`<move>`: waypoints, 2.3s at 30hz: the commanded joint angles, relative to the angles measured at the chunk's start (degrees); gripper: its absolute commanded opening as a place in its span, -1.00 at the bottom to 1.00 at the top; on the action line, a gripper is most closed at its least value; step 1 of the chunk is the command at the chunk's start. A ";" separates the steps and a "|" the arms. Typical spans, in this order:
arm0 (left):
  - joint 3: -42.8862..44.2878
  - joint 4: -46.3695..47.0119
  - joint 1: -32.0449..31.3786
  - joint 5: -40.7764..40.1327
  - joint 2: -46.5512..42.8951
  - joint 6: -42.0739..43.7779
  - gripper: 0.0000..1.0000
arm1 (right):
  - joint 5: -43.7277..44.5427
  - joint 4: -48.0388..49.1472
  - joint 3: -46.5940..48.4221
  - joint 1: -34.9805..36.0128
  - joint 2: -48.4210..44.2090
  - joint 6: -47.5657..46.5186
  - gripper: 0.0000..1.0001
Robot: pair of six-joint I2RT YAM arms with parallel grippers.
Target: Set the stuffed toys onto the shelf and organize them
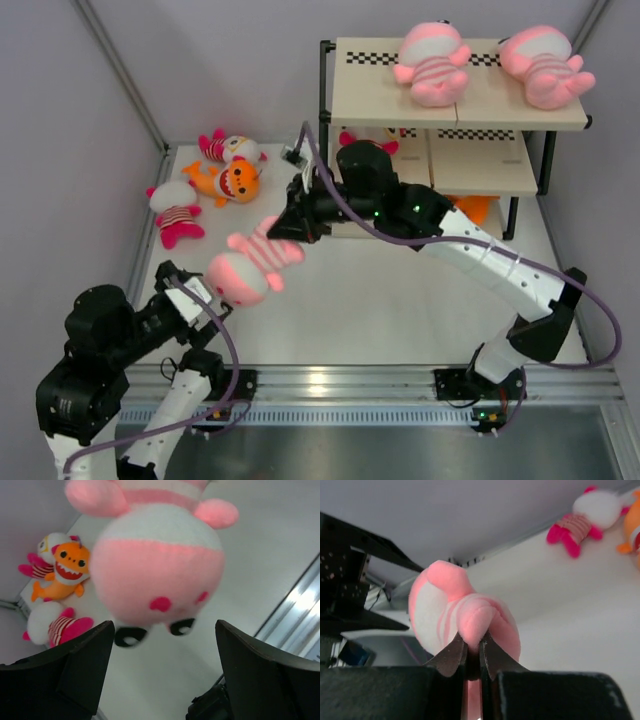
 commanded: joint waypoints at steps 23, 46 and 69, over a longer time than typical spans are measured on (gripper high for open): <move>6.77 17.61 0.23 -10.48 2.03 -14.70 0.81 | 87.29 41.12 0.07 -7.46 -2.82 37.98 -1.00; 6.07 18.05 0.15 -12.58 0.97 -12.07 0.81 | 104.87 38.28 3.51 -6.06 2.03 44.43 -0.34; 5.63 17.88 0.23 -16.62 -0.17 -11.45 0.87 | 66.31 25.16 -7.68 -4.04 -19.42 9.20 0.59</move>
